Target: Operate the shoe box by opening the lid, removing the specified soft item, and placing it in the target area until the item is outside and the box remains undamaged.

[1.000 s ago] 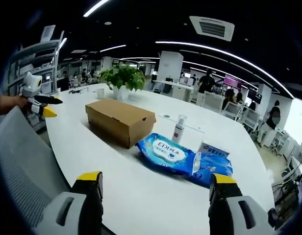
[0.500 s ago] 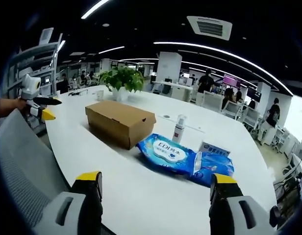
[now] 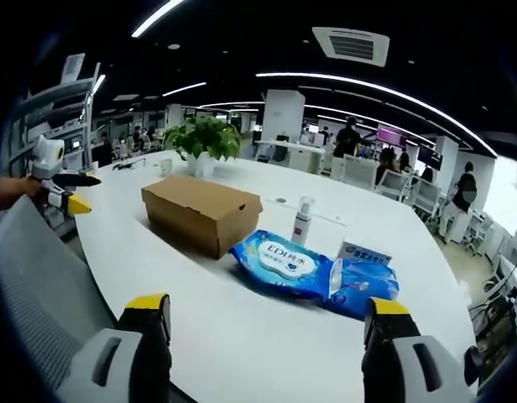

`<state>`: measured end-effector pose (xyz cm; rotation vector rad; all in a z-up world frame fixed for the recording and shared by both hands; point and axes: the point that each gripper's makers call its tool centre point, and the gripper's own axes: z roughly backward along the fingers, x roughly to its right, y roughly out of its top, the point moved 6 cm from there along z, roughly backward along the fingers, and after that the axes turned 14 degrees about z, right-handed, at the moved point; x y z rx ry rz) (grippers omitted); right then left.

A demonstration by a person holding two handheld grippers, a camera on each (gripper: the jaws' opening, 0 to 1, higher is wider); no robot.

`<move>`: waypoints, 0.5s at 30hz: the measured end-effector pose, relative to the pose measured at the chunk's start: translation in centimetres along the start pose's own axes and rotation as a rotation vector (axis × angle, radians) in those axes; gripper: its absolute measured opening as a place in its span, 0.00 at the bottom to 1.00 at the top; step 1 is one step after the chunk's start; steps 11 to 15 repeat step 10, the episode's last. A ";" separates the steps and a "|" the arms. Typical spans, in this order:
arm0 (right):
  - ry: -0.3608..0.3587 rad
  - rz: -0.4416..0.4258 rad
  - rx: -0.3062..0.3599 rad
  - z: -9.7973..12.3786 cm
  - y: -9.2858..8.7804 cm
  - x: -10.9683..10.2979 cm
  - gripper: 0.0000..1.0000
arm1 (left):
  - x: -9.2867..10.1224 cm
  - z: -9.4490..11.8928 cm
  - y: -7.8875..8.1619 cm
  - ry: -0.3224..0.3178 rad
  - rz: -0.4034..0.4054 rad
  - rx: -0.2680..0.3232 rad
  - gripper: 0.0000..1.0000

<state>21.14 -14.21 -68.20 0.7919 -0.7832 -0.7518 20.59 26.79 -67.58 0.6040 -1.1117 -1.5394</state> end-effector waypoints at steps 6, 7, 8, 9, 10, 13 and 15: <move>0.007 -0.002 -0.006 0.0 -0.1 -0.1 0.97 | 0.0 0.0 0.0 0.004 -0.003 0.000 1.00; 0.007 -0.002 -0.006 -0.1 -0.1 -0.1 0.97 | 0.0 0.1 0.0 0.004 -0.004 0.000 1.00; 0.009 -0.003 -0.007 -0.1 -0.1 -0.1 0.97 | 0.0 0.1 0.0 0.005 -0.002 -0.001 1.00; 0.013 -0.004 -0.011 -0.1 -0.1 -0.2 0.97 | 0.0 0.1 0.0 0.005 -0.001 0.000 1.00; 0.014 -0.004 -0.014 -0.1 -0.2 -0.2 0.97 | 0.0 0.1 0.0 0.006 0.000 -0.001 1.00; 0.014 -0.004 -0.014 -0.1 -0.2 -0.2 0.97 | 0.0 0.1 0.0 0.006 0.000 -0.001 1.00; 0.014 -0.004 -0.014 -0.1 -0.2 -0.2 0.97 | 0.0 0.1 0.0 0.006 0.000 -0.001 1.00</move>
